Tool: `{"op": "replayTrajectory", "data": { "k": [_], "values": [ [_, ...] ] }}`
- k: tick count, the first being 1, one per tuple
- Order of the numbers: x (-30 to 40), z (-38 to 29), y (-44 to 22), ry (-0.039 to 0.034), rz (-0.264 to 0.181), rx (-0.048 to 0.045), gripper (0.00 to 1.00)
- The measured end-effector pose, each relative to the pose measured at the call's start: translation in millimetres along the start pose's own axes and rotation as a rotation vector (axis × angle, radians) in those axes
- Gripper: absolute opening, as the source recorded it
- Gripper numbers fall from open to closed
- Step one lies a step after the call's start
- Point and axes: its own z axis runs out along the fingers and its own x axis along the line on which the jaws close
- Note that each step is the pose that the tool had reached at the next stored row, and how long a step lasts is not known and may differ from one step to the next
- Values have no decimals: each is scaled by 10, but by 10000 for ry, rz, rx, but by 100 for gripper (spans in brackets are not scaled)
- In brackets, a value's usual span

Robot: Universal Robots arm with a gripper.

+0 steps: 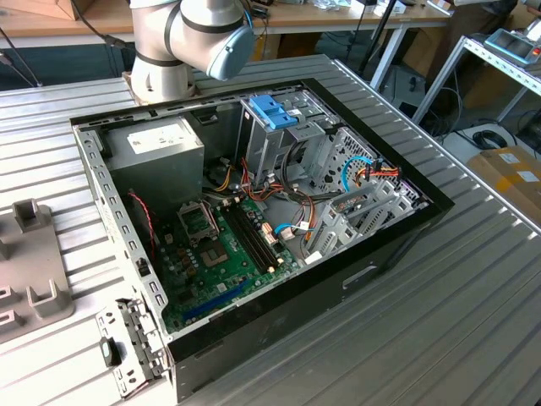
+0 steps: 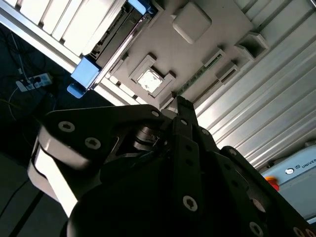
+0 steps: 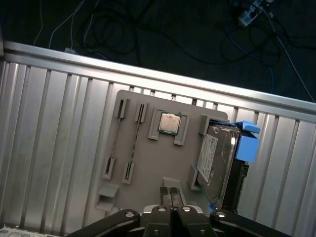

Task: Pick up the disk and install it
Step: 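Pick up the disk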

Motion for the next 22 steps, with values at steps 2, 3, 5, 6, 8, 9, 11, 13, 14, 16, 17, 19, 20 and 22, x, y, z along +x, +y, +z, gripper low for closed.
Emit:
{"op": "replayTrajectory", "data": {
  "k": [2,3,5,6,8,9,11,13,14,16,17,19,20,22],
  "values": [
    [0,0,0,-1,-67,1,10],
    [0,0,0,-2,-101,2,10],
    [0,0,0,-4,-177,3,10],
    [0,0,0,-4,-224,4,10],
    [0,0,0,-5,-279,5,10],
    [0,0,0,-6,-298,5,10],
    [0,0,0,-7,-354,6,10],
    [0,0,0,-8,-404,7,10],
    [0,0,0,-9,-446,7,10],
    [0,0,0,-10,-486,8,10],
    [0,0,0,-10,-520,9,10],
    [0,0,0,-11,-562,10,10],
    [0,0,0,-11,-584,10,10],
    [0,0,0,-13,-638,11,10]
  ]
}}
